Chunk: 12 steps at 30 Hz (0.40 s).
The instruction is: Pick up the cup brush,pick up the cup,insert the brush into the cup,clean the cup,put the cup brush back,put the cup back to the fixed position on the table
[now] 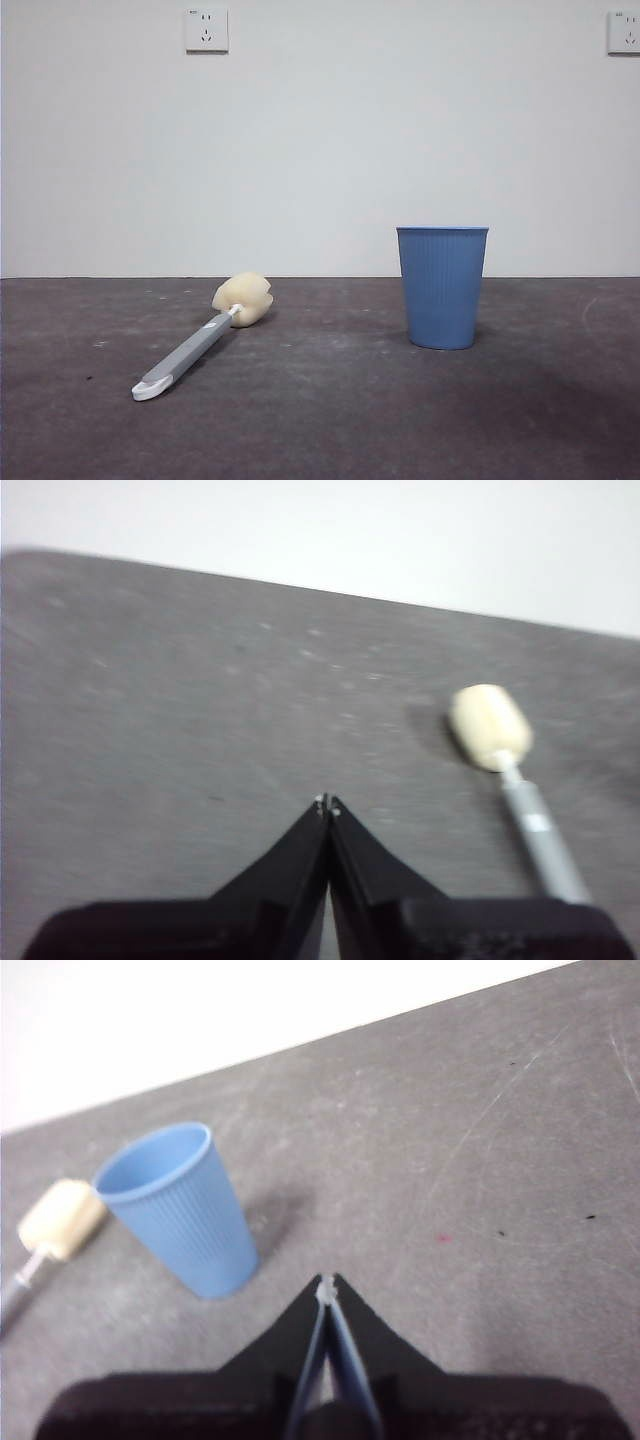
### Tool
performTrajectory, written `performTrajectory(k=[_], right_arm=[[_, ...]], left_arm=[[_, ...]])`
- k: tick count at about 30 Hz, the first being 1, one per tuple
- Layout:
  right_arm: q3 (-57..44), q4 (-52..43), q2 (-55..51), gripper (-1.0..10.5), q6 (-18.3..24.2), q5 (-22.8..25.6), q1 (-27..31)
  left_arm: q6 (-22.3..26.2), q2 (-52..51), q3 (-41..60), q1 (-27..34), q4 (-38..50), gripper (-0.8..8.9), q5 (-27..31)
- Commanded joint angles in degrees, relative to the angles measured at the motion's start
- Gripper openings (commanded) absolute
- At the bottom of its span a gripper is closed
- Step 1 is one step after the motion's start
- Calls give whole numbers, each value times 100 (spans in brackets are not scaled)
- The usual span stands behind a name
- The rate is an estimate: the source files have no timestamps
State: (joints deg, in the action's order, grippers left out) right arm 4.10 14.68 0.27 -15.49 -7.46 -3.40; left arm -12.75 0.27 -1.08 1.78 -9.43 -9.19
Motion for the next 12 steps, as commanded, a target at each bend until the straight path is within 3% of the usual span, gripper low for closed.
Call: performTrajectory(k=[1, 4, 12], right_arm=[[295, -96, 46, -12, -308, -9, -4], [649, -90, 197, -12, -310, -52, -7], [1917, 560, 1178, -12, 7, -997, -17]], left_arm=[[-560, -15, -155, 17, 13, -6, -345], [-664, 20, -452, 15, -146, -6, -505], [-592, 514, -1714, 17, -1119, -6, -1071]])
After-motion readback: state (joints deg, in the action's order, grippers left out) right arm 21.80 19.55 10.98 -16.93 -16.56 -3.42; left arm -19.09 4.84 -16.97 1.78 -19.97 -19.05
